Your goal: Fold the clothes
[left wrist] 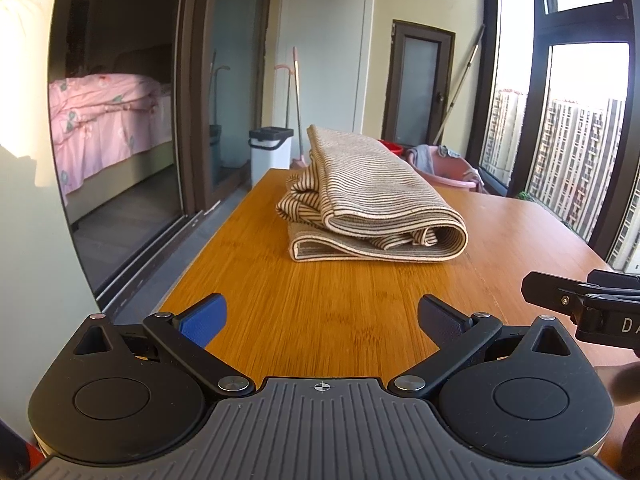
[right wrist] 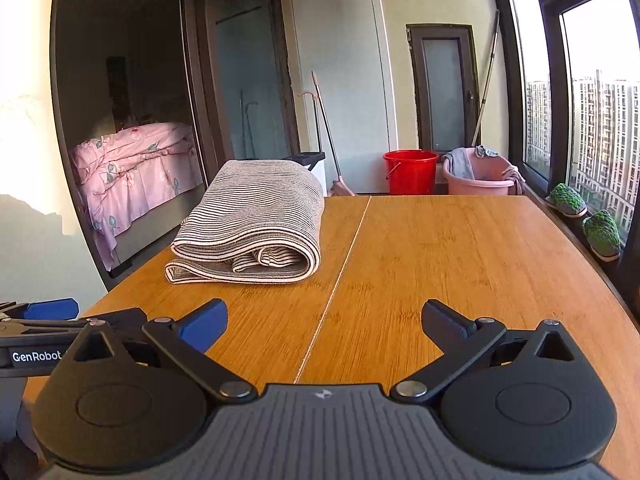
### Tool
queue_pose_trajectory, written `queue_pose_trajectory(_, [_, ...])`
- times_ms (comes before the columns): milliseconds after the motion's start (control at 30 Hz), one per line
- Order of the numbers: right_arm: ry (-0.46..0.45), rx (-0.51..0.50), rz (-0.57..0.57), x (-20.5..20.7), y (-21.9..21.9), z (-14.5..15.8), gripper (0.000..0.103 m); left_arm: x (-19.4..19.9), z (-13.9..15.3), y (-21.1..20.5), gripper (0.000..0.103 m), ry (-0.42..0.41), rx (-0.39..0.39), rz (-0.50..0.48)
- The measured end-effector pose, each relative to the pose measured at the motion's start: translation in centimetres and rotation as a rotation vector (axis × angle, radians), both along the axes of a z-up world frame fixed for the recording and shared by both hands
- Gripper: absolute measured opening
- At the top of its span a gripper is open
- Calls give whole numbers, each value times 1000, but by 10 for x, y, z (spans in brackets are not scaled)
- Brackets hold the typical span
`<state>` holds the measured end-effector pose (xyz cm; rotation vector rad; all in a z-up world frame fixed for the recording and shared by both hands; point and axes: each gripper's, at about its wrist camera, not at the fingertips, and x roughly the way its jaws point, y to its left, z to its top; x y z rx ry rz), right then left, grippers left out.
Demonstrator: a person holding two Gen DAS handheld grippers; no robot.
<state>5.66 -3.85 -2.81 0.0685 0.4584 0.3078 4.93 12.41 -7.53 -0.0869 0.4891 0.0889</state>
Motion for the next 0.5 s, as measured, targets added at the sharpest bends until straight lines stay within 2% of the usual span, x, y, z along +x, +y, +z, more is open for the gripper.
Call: queue_pose_trajectory(500, [3, -5, -12, -1, -1, -1, 103, 3, -1, 1, 103, 22, -10, 3])
